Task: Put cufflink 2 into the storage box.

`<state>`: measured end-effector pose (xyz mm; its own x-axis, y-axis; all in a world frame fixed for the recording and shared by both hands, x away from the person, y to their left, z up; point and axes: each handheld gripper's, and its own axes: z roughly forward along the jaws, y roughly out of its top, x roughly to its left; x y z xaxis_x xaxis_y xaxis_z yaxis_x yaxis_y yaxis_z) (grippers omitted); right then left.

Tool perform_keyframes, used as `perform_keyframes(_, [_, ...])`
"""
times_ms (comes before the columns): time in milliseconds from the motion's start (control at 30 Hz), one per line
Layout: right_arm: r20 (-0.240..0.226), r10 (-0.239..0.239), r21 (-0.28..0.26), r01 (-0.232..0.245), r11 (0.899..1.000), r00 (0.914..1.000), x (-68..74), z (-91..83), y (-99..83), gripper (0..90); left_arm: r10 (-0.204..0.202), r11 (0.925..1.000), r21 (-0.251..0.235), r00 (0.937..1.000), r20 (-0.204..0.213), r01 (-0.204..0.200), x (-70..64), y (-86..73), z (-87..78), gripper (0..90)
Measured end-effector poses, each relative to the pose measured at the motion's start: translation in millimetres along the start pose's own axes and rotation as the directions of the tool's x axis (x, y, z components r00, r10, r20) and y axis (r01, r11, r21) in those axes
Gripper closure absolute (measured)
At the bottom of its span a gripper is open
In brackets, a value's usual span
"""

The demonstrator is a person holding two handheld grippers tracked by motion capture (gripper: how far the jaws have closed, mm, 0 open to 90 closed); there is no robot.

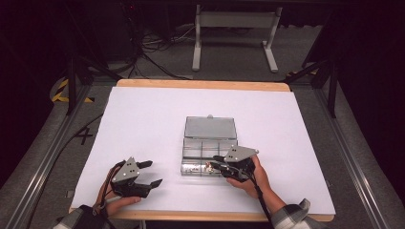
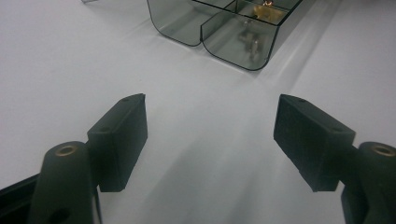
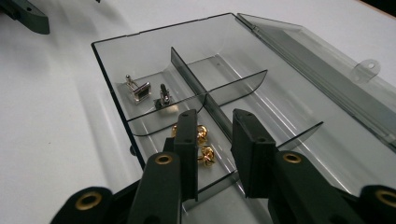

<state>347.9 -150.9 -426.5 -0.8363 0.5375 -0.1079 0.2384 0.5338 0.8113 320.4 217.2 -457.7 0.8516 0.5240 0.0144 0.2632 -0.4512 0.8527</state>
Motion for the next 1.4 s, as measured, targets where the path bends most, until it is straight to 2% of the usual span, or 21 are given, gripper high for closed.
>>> perform_keyframes(367, [0.021, -0.001, -0.037, 0.002, 0.999, 0.9998, -4.9, -18.4, 0.3, 69.6, -0.012, 0.9999, -0.001, 0.9999, 0.001, 0.012, 0.5, 0.0, 0.6, 26.6])
perform_keyframes(767, [0.035, -0.013, -0.040, 0.014, 0.999, 0.9993, -9.0, -29.4, -1.4, 67.6, -0.023, 0.9997, -0.002, 0.9997, 0.003, 0.023, 2.0, 0.3, -0.1, 26.6])
perform_keyframes(1300, [0.087, 0.033, -0.073, -0.026, 0.997, 0.9957, -30.4, -52.7, -6.7, 61.7, -0.039, 0.9992, 0.003, 0.9992, 0.003, 0.039, 2.5, 1.8, 0.5, 26.6])
perform_keyframes(1400, [0.098, 0.042, -0.074, -0.035, 0.997, 0.9943, -34.8, -56.0, -8.1, 61.0, -0.031, 0.9995, 0.004, 0.9995, 0.000, 0.031, 2.6, 3.3, 0.1, 26.6])
